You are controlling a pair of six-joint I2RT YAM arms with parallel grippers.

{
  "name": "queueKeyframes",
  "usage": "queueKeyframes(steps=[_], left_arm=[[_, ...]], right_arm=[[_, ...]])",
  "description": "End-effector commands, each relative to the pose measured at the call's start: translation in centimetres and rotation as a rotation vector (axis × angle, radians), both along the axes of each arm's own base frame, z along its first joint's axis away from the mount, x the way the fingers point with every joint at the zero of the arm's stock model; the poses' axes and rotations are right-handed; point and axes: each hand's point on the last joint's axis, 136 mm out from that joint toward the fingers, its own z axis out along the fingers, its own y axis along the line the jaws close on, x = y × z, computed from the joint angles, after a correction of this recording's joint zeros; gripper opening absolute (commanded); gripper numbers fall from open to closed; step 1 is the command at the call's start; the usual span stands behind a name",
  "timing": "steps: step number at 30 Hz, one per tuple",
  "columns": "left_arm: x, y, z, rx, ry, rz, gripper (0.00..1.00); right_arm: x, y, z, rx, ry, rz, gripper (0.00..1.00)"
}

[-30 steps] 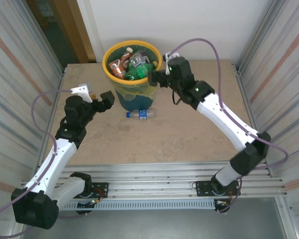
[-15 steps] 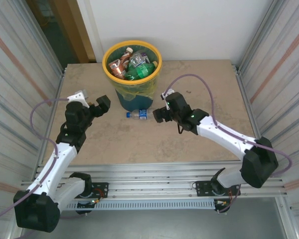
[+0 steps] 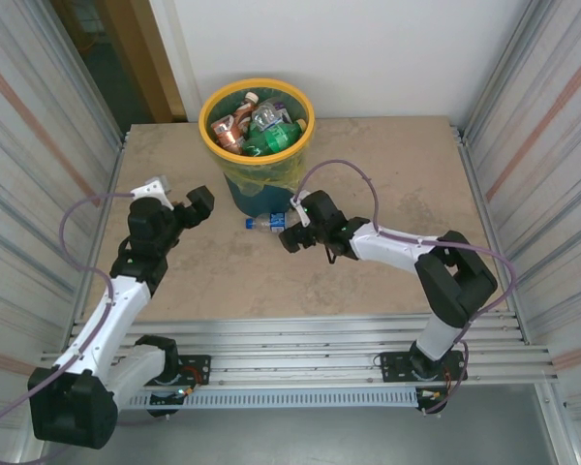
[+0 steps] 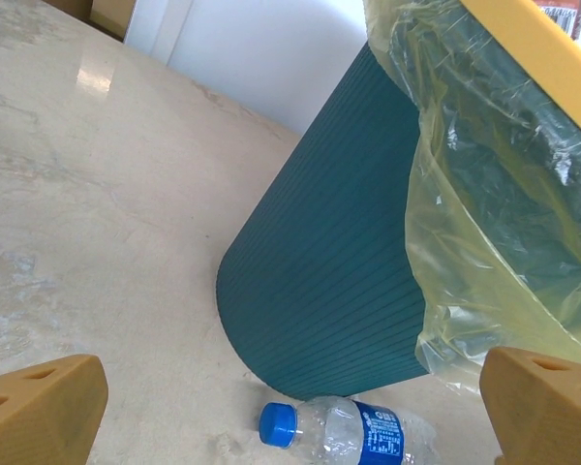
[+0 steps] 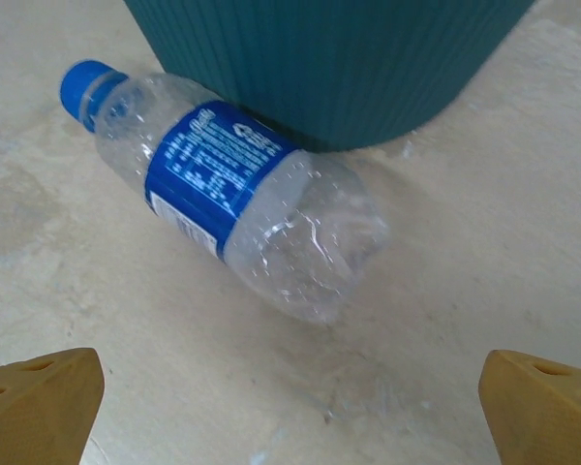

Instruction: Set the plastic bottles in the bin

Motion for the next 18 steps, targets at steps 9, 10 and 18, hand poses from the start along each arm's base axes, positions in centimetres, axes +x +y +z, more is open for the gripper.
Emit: queueKeyframes(steps=[9, 10, 18], left_arm=[[0.5, 0.2, -0.4, -0.024, -0.002, 0.007, 0.99], [0.6, 0.2, -0.5, -0.024, 0.001, 0.007, 0.99], [0.7, 0.1, -1.0, -0.025, 0.015, 0.004, 0.99]], right_arm=[[3.5, 3.4, 0.0, 0.122, -0.019, 0.105, 0.98], [3.6, 3.6, -0.2, 0.126, -0.013, 0.113, 0.98], [3.6, 5.1, -1.4, 0.122, 0.026, 0.149, 0.98]])
